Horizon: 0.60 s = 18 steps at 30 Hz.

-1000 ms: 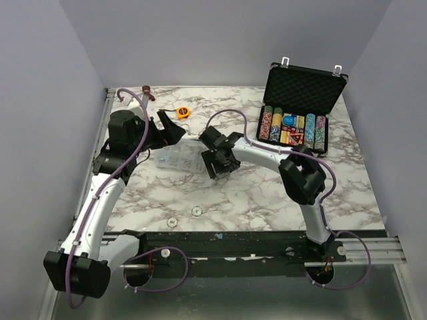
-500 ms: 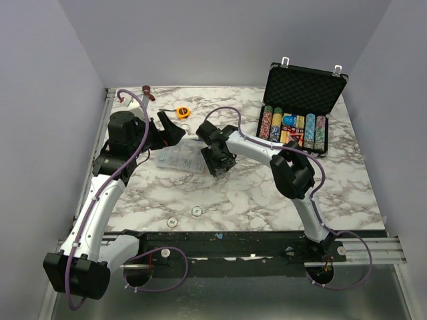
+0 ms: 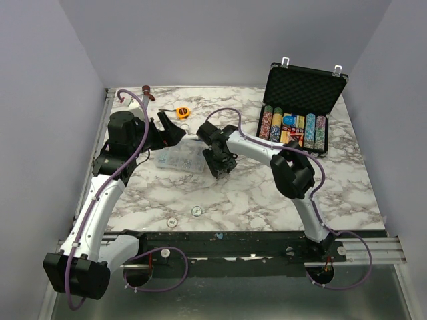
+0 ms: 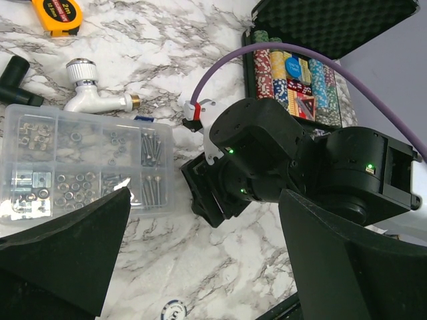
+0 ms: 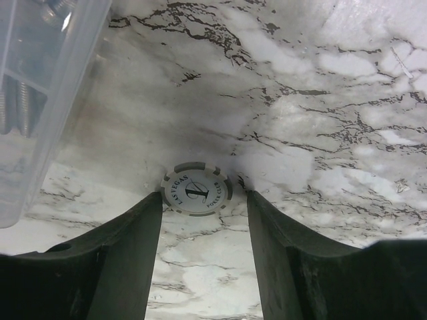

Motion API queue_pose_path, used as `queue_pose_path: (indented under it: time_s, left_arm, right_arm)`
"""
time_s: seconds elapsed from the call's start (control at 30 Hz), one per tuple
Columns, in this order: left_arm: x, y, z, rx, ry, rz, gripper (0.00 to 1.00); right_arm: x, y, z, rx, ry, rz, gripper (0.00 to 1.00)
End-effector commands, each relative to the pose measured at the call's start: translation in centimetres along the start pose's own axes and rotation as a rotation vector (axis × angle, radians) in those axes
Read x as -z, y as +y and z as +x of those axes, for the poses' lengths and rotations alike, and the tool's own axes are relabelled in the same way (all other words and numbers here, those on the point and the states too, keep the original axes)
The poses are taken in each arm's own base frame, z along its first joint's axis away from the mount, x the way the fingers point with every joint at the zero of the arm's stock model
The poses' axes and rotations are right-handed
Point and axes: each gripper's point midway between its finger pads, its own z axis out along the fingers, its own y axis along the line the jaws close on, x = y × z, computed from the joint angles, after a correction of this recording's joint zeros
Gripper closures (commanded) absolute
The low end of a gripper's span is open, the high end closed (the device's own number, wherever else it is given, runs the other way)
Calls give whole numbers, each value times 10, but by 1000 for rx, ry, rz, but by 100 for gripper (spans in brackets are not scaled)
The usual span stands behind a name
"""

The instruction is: Pack up texas hold em set

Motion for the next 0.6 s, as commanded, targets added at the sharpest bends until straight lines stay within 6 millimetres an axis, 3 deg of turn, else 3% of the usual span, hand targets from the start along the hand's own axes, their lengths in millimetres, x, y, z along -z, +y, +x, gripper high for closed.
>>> queue_pose_path:
  time_s: [0.0,0.3,0.57]
  left_arm:
    - [0,0,5,-3,12,18,8]
    - [-2,0,6,-1,17,22,8]
    - [-5,0,9,6,30,26,8]
  right_arm:
    - [-23,6,4,23,36,-16,45]
    - [-31,1,7,29,39,13,47]
    - [-29,-3,2,31,2,33,56]
